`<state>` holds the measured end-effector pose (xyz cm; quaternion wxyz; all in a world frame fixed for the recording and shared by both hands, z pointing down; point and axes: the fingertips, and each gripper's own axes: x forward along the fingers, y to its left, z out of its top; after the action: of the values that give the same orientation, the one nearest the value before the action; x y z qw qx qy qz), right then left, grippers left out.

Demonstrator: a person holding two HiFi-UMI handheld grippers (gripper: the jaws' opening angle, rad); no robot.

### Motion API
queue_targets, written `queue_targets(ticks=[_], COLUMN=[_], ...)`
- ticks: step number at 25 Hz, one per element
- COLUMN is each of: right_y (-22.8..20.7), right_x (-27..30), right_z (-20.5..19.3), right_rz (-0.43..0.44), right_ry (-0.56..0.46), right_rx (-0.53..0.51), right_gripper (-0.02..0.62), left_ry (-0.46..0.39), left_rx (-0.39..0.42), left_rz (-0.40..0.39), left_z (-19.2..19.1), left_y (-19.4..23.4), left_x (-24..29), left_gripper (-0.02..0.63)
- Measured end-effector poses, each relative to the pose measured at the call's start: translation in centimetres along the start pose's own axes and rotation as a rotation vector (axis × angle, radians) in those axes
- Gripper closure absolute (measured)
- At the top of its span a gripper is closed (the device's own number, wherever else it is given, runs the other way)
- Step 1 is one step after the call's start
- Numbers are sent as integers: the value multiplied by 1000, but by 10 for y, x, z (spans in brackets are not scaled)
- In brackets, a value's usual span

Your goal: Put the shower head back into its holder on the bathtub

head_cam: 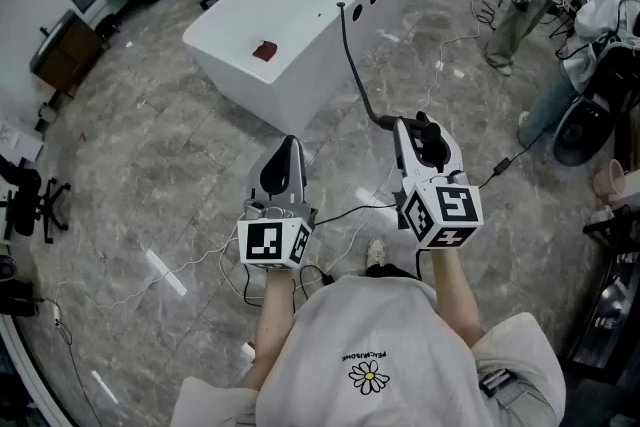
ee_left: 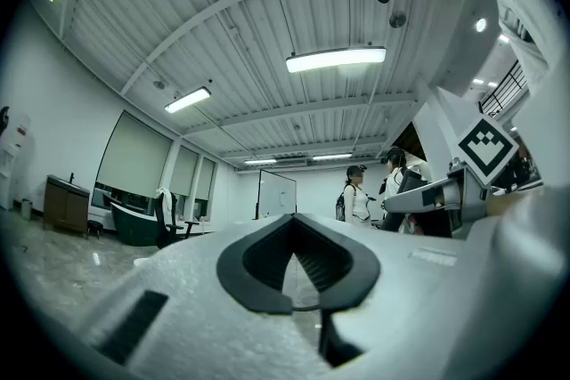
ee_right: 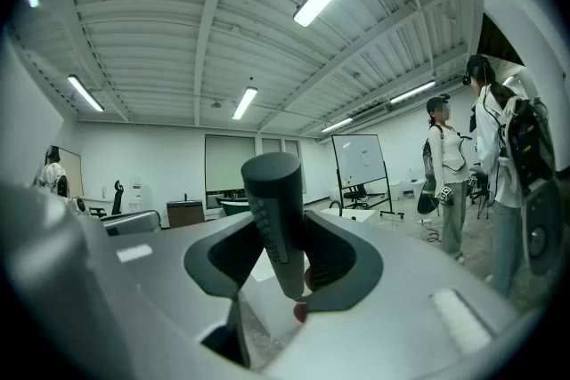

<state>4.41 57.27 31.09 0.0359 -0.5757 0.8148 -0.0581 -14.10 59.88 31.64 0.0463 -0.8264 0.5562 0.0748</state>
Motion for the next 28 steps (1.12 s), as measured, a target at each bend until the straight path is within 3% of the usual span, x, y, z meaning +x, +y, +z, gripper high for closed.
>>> queue_targets(ticks=[18, 25, 28], right_y=[-63, -93, -106], right_x=[39, 52, 60], right_z=[-7, -9, -16], right_rz=[39, 67, 57], right_ry=[25, 33, 54], right_rx=[41, 62, 68], right_gripper=[454, 454, 454], left_ry=[69, 142, 162], left_rx=[-26, -85, -75], left_rz=[9, 65, 55], left_z=[-42, -87, -94], left_y=[-27, -47, -55], left_x=[69, 74, 80], left_gripper=[604, 604, 604])
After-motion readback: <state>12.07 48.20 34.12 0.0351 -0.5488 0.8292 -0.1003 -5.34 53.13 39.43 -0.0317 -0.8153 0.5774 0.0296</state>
